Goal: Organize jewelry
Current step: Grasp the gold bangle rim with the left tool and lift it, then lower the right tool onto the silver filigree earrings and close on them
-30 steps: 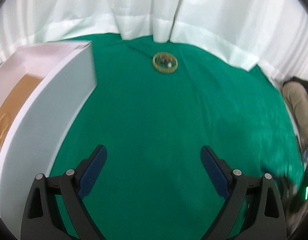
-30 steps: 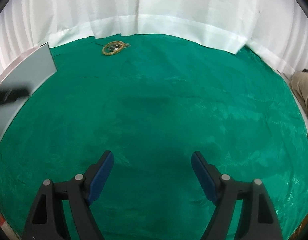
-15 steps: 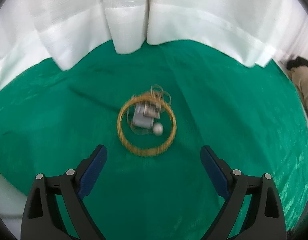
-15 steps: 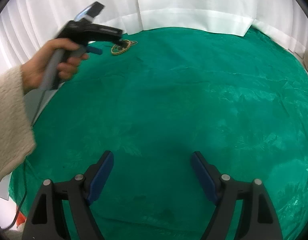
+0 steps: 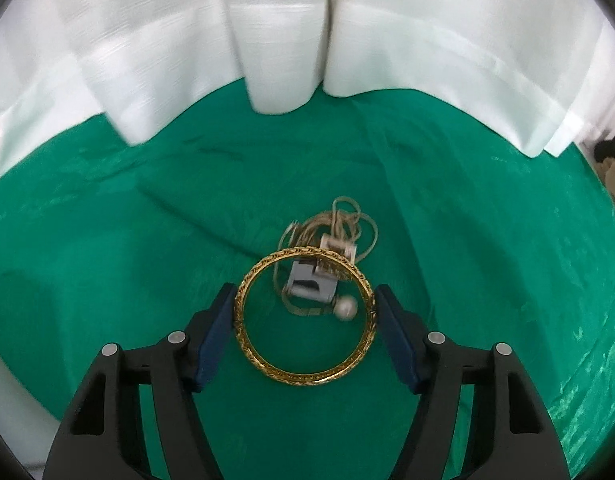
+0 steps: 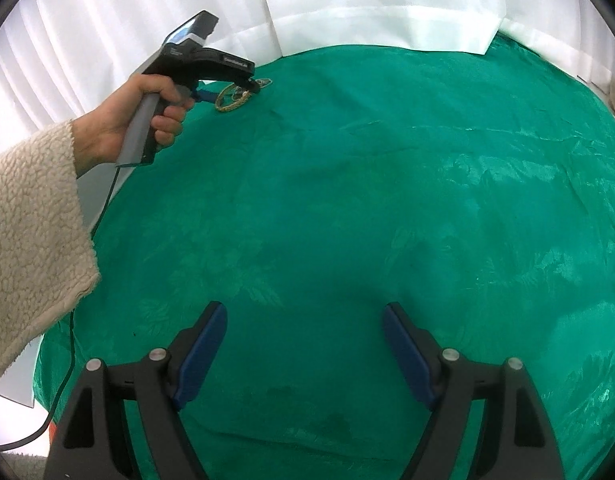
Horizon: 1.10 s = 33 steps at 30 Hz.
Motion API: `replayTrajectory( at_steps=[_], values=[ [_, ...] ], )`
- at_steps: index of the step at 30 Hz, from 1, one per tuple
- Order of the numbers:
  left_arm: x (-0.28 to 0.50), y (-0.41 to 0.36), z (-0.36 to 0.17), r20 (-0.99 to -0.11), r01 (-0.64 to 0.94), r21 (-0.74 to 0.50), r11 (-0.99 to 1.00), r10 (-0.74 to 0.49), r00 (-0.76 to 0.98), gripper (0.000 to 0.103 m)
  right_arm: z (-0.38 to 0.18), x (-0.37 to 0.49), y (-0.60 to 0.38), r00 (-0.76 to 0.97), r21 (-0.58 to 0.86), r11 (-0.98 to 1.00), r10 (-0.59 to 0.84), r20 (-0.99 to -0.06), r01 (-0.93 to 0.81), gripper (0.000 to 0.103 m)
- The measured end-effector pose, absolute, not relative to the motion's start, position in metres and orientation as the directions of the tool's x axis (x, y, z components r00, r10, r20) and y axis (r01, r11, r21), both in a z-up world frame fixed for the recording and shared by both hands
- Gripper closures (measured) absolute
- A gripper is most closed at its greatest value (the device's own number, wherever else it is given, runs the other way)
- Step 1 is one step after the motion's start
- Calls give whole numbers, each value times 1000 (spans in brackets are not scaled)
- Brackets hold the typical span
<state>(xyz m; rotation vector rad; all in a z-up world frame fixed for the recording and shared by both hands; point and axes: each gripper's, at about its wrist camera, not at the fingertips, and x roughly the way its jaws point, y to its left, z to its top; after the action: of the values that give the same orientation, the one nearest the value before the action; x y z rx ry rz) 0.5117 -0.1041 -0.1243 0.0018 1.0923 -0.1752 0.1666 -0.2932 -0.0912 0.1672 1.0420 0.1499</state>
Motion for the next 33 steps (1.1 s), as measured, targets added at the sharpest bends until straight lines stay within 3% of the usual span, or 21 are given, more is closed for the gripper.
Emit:
replayTrajectory(
  at_steps=[6, 14, 21, 30, 32, 33],
  values=[
    [460, -105, -106, -886, 153, -49, 987, -114, 450, 33, -81, 157, -299, 519, 231, 972, 214, -828, -31, 22],
    [330, -100, -91, -889, 257, 19, 966, -102, 447, 33, -75, 148, -300, 514, 235, 972, 207, -832, -11, 22],
    [236, -82, -89, -890, 269, -2, 963, -124, 440, 33, -68, 136, -287, 509, 227, 972, 222, -832, -53, 21],
    [213, -81, -108, -889, 240, 18, 971, -95, 448, 32, -60, 142, -270, 459, 221, 967, 256, -851, -130, 21],
    [212, -80, -112, -892, 235, 16, 972, -92, 442, 30, -49, 156, -268, 431, 215, 955, 285, -856, -204, 22],
    [211, -81, -113, -895, 233, 16, 972, -90, 437, 24, -43, 160, -266, 426, 208, 950, 291, -857, -231, 22]
  ],
)
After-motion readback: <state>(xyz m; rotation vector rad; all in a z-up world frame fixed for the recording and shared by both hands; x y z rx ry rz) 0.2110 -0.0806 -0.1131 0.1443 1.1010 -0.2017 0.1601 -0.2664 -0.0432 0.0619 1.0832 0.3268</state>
